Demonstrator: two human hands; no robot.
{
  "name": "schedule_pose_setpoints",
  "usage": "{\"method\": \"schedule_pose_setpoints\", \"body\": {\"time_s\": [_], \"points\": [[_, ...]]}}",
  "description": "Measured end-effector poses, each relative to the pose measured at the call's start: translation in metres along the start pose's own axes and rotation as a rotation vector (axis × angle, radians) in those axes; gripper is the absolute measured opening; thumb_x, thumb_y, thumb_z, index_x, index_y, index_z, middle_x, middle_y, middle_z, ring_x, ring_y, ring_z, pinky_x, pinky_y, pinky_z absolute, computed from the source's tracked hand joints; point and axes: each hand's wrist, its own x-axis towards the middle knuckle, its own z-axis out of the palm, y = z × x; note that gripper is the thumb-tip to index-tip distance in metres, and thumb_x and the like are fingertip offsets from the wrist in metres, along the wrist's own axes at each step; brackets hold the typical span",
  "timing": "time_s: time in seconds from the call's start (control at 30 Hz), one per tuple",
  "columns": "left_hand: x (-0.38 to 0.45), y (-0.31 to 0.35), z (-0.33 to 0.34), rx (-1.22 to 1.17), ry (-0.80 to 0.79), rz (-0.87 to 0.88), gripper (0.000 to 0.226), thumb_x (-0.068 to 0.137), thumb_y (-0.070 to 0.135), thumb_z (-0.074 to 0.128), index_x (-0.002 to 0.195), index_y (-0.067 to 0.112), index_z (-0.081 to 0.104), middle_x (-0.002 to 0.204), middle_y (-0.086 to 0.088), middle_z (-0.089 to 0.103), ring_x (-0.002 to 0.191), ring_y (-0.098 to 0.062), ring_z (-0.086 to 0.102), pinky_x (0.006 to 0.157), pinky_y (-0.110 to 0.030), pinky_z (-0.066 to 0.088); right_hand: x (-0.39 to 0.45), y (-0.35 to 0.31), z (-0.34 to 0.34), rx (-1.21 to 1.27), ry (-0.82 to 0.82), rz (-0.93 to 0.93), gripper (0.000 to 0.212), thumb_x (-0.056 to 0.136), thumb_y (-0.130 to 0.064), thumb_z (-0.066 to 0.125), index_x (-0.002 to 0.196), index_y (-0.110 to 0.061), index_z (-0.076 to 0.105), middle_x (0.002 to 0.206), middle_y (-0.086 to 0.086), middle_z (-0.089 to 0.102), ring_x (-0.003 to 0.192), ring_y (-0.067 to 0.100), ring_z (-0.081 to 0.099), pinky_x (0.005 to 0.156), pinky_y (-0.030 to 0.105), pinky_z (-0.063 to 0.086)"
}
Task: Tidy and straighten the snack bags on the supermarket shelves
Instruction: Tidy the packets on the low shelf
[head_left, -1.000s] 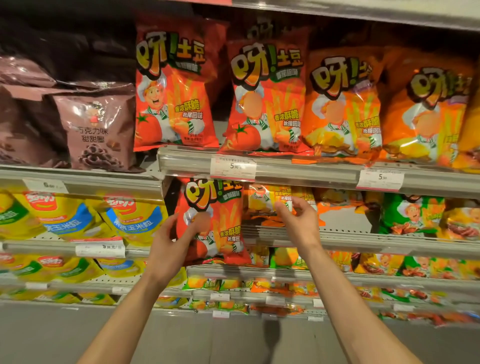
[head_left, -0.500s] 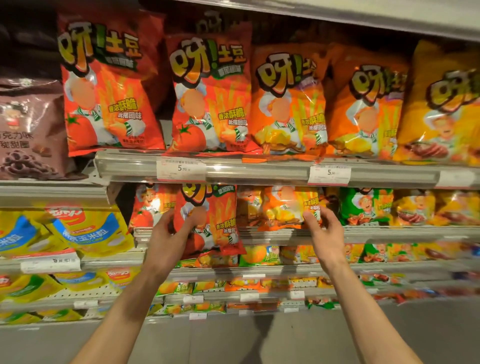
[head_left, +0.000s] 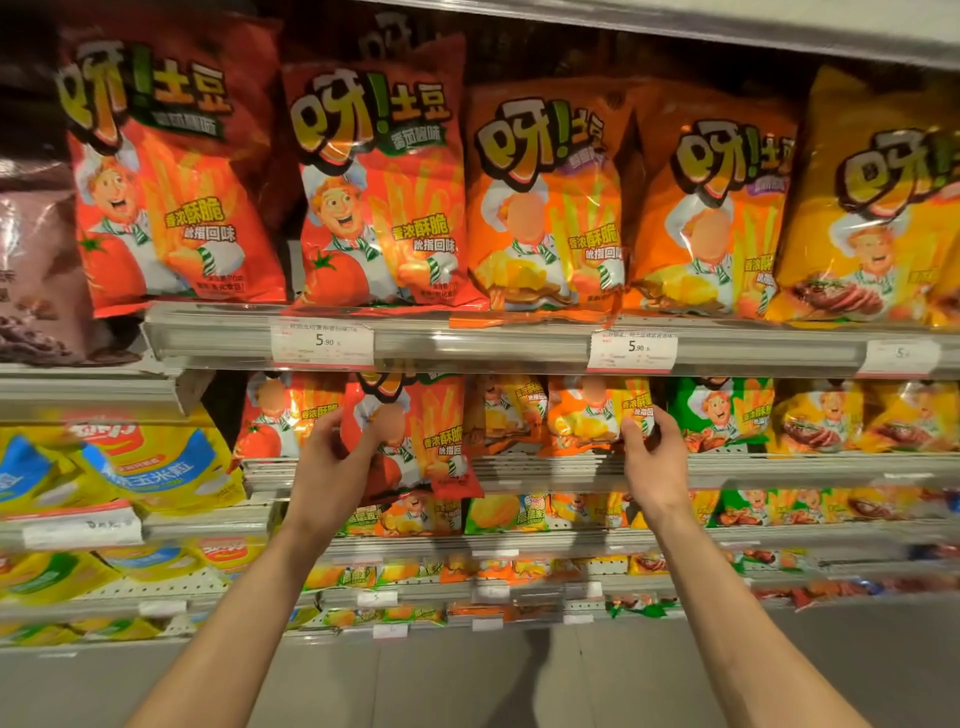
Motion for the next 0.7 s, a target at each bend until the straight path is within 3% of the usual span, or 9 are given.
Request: {"method": "schedule_pose_setpoints", "body": {"time_s": [0.17,0.3,0.4,0.47,0.53,0.57,0.6,0.67,0.7], "points": [[0.000,0.004,0.005,0.002,-0.020,0.043,0.002,0.087,0.058,0.067,0.086,0.057,0.067,0.075,0.019,0.073,0.064,0.003,0.069,0.053,-0.007,0.048,-0.009,-0.001,0.005,-0.150,0.042,-0.078,0.062,0.107,-0.034,0.050,0.158,-0.004,0.031,0.162,0.014,0.035,0.151,0.029,0.030,0.124,0.044,0.027],[0.003,0.000,0.002,0.045,-0.005,0.007,0.023,0.091,0.057,0.067,0.106,0.040,0.067,0.085,0.014,0.075,0.077,0.002,0.071,0.056,-0.006,0.049,-0.034,-0.002,0.008,-0.186,0.146,-0.147,0.058,0.104,-0.033,0.054,0.153,-0.004,0.040,0.153,0.015,0.041,0.144,0.029,0.037,0.121,0.046,0.032],[0.006,0.001,0.001,0.056,-0.017,0.008,0.017,0.092,0.053,0.066,0.104,0.041,0.064,0.085,0.027,0.073,0.078,0.008,0.069,0.056,-0.005,0.048,-0.054,-0.007,0.018,-0.189,0.188,-0.214,0.038,0.102,-0.029,0.060,0.135,-0.011,0.057,0.131,0.009,0.053,0.124,0.024,0.052,0.109,0.044,0.044],[0.006,0.003,0.002,0.058,-0.020,0.021,0.022,0.089,0.056,0.067,0.104,0.041,0.064,0.084,0.026,0.073,0.076,0.009,0.069,0.056,-0.006,0.048,-0.065,-0.016,0.033,-0.104,0.031,-0.191,0.012,0.102,-0.025,0.061,0.112,-0.026,0.068,0.111,-0.004,0.061,0.104,0.016,0.060,0.097,0.040,0.050],[0.009,0.002,0.003,0.055,-0.028,0.014,0.029,0.090,0.056,0.068,0.111,0.038,0.064,0.090,0.015,0.074,0.078,0.006,0.070,0.056,-0.007,0.050,-0.079,-0.032,0.056,0.024,-0.236,-0.127,0.020,0.102,-0.021,0.061,0.097,-0.036,0.072,0.094,-0.016,0.066,0.091,0.010,0.062,0.089,0.029,0.050],[0.010,0.002,0.003,0.062,-0.033,0.008,0.030,0.090,0.055,0.068,0.113,0.037,0.063,0.095,0.013,0.073,0.078,0.007,0.070,0.057,-0.008,0.051,-0.084,-0.037,0.067,0.012,-0.337,-0.136,0.013,0.102,-0.027,0.062,0.104,-0.034,0.072,0.095,-0.019,0.067,0.093,0.008,0.064,0.087,0.021,0.048],[0.012,0.001,0.003,0.075,-0.038,0.004,0.029,0.090,0.056,0.068,0.113,0.038,0.061,0.098,0.014,0.072,0.078,0.008,0.070,0.057,-0.008,0.052,-0.089,-0.045,0.078,-0.046,-0.419,-0.172,0.021,0.100,-0.040,0.062,0.118,-0.031,0.070,0.103,-0.022,0.066,0.098,0.004,0.063,0.087,0.017,0.047],[0.014,-0.001,0.002,0.096,-0.047,0.002,0.033,0.091,0.056,0.068,0.118,0.039,0.059,0.104,0.017,0.071,0.083,0.009,0.070,0.062,-0.011,0.054,-0.097,-0.056,0.101,-0.087,-0.538,-0.177,0.054,0.093,-0.062,0.059,0.136,-0.030,0.060,0.118,-0.023,0.064,0.109,0.000,0.061,0.095,0.023,0.048],[0.015,-0.001,0.000,0.104,-0.057,0.003,0.036,0.091,0.056,0.067,0.122,0.039,0.058,0.107,0.018,0.071,0.086,0.008,0.070,0.066,-0.012,0.055,-0.099,-0.062,0.108,-0.083,-0.559,-0.160,0.058,0.091,-0.065,0.059,0.138,-0.031,0.058,0.120,-0.021,0.066,0.112,0.004,0.062,0.098,0.029,0.049]]}}
